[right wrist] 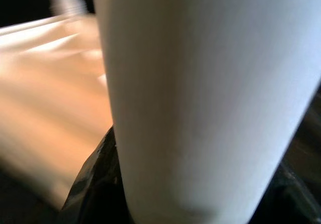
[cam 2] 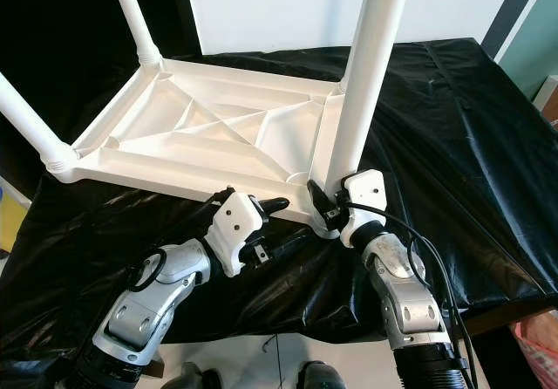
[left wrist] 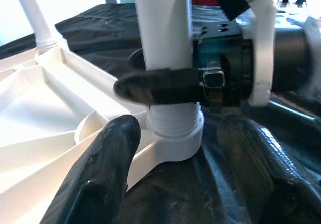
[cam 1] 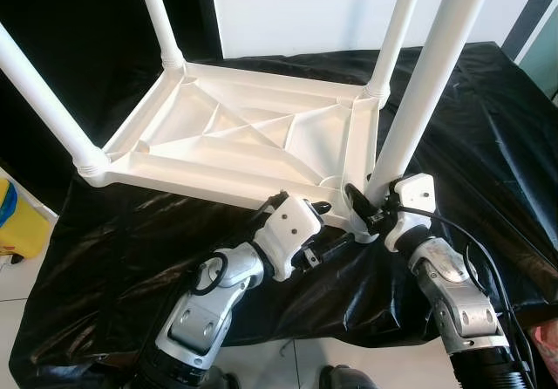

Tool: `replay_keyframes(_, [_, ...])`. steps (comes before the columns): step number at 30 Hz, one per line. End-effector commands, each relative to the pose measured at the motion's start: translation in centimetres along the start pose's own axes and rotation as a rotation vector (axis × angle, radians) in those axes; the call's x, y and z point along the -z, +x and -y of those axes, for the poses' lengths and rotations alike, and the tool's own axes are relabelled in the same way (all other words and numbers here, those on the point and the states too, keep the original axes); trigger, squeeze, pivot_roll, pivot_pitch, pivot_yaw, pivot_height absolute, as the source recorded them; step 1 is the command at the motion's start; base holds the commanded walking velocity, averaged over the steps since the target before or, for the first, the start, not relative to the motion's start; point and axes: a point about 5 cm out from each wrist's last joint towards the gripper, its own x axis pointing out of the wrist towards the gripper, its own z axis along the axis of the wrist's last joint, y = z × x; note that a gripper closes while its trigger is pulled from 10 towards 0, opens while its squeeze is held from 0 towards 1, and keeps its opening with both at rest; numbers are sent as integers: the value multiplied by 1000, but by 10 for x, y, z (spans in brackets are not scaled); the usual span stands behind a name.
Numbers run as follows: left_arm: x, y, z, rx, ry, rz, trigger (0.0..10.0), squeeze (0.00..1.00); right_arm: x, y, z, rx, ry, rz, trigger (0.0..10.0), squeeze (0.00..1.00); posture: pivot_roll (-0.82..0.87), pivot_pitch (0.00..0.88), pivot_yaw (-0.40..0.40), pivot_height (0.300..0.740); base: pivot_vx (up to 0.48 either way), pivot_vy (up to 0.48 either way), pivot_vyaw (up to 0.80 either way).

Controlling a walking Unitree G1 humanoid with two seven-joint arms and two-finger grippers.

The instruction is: Building children table

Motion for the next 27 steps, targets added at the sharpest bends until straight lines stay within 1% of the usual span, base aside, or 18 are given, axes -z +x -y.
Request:
replay_keyframes(1, [4,0,-7,-118,-1,-17,10000,0,23,-7,2,86,-5,-130,10000,0,-122,171,37,740,0,0,0])
replay_keyframes(2, [5,0,-8,-119,3,-22,10000,0,22,-8,-1,151,4,-130,10000,0,-123,173,38,740,0,0,0])
replay_keyframes(3, [5,0,-8,-119,3,-22,10000,0,22,-8,-1,151,4,-130,10000,0,-123,173,38,740,0,0,0])
replay_keyframes(4, [5,0,-10,-122,3,-23,10000,0,22,-8,-3,221,19,-133,10000,0,-123,176,39,740,0,0,0])
replay_keyframes(5, [5,0,-10,-122,3,-23,10000,0,22,-8,-3,221,19,-133,10000,0,-123,176,39,740,0,0,0])
replay_keyframes(6, [6,0,-11,-128,7,-27,10000,0,21,-10,-6,280,34,-133,10000,0,-120,176,40,740,0,0,0])
replay_keyframes(7, [6,0,-11,-128,7,-27,10000,0,21,-10,-6,280,34,-133,10000,0,-120,176,40,740,0,0,0])
replay_keyframes(9, [6,0,-14,-135,4,-25,10000,0,19,-10,-16,287,36,-132,10000,0,-118,176,41,740,0,0,0])
replay_keyframes(11, [6,0,-14,-137,4,-23,10000,0,18,-10,-18,280,38,-131,10000,0,-118,176,41,740,0,0,0])
replay_keyframes(13, [6,1,-16,-142,7,-20,10000,0,18,-10,-16,297,54,-132,10000,0,-118,166,42,740,0,0,0])
replay_keyframes(19, [5,2,-18,-143,7,-15,10000,0,15,-10,-16,328,39,-121,10000,0,-116,157,42,740,0,0,0])
replay_keyframes(20, [4,2,-18,-143,5,-13,10000,0,15,-9,-16,331,40,-116,10000,24,-114,155,40,740,0,0,0])
replay_keyframes(22, [4,2,-18,-143,4,-12,10000,0,14,-9,-17,336,40,-116,10000,24,-114,155,40,740,0,0,0])
replay_keyframes(23, [4,2,-18,-144,3,-11,10000,0,13,-10,-18,337,38,-109,10000,537,-115,153,40,740,0,0,0])
replay_keyframes(24, [4,2,-18,-144,3,-11,10000,0,13,-10,-18,337,38,-109,10000,537,-115,153,40,740,0,0,0])
replay_keyframes(25, [5,2,-19,-145,-1,-11,10000,0,11,-10,-18,338,28,-103,10000,1000,-117,150,38,740,0,0,0])
replay_keyframes(27, [5,1,-18,-146,-4,-11,10000,0,10,-11,-17,339,29,-91,10000,1000,-117,150,37,740,0,0,0])
